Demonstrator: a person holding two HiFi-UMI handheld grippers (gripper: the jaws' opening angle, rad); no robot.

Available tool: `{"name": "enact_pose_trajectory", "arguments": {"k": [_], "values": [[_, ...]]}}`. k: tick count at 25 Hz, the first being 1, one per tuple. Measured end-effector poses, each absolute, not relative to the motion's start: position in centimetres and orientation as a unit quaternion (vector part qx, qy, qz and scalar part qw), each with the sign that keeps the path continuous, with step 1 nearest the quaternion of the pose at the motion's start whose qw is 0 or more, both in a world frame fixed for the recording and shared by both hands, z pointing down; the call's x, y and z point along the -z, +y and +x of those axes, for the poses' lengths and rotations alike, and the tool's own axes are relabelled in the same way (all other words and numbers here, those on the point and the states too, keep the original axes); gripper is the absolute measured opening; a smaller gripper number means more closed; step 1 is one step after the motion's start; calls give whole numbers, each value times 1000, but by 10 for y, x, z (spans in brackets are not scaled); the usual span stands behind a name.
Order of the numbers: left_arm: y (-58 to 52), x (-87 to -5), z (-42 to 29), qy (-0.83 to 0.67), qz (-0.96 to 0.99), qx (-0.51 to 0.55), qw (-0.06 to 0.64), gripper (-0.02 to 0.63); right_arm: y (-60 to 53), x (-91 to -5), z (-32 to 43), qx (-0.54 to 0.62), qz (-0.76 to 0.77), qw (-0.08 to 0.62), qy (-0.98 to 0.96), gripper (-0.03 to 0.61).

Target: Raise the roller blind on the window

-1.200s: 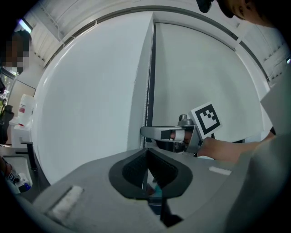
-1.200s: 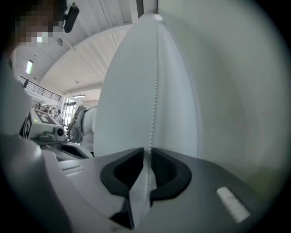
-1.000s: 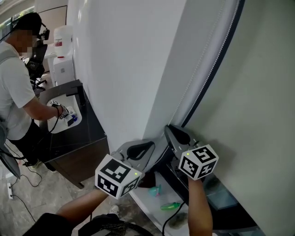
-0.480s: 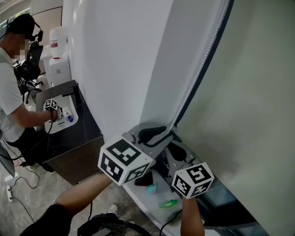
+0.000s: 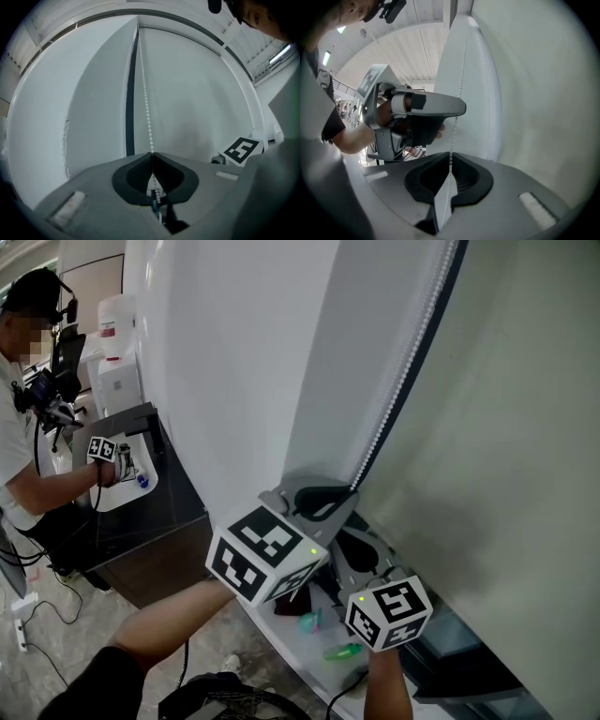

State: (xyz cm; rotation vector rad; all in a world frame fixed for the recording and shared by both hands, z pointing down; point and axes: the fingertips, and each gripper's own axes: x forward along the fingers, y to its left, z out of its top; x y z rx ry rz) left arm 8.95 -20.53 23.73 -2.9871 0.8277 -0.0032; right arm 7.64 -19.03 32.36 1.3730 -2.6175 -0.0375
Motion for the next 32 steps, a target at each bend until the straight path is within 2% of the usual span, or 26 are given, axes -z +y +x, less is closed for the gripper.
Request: {"name": "enact_pose_trajectory", "arguments": {"k": [4, 6, 8, 10, 19, 26, 27, 32], "values": [[-200, -243, 95, 239, -971, 10, 12, 9, -182, -325, 80, -14, 437, 75, -896, 21], [-196, -247, 94, 225, -974, 9, -6, 9, -173, -312, 89, -48, 419, 21, -907, 25], [-193, -251, 92, 214, -977, 9, -19, 9, -166, -289, 104, -74, 406, -42, -910, 57], [-191, -263, 92, 204, -978, 19, -27, 9, -166, -266, 113, -69, 400, -68, -911, 91], [-166, -385, 97, 143, -974, 116, -133, 11, -182, -197, 86, -22, 350, -49, -935, 95], [-175, -400, 90, 151, -973, 115, -131, 12, -189, -182, 65, 8, 322, -33, -946, 93], [-175, -401, 89, 149, -973, 117, -130, 12, -190, -182, 65, 13, 324, -28, -945, 12], [-160, -392, 84, 124, -978, 124, -110, 13, -187, -180, 72, 12, 332, -57, -942, 8]]}}
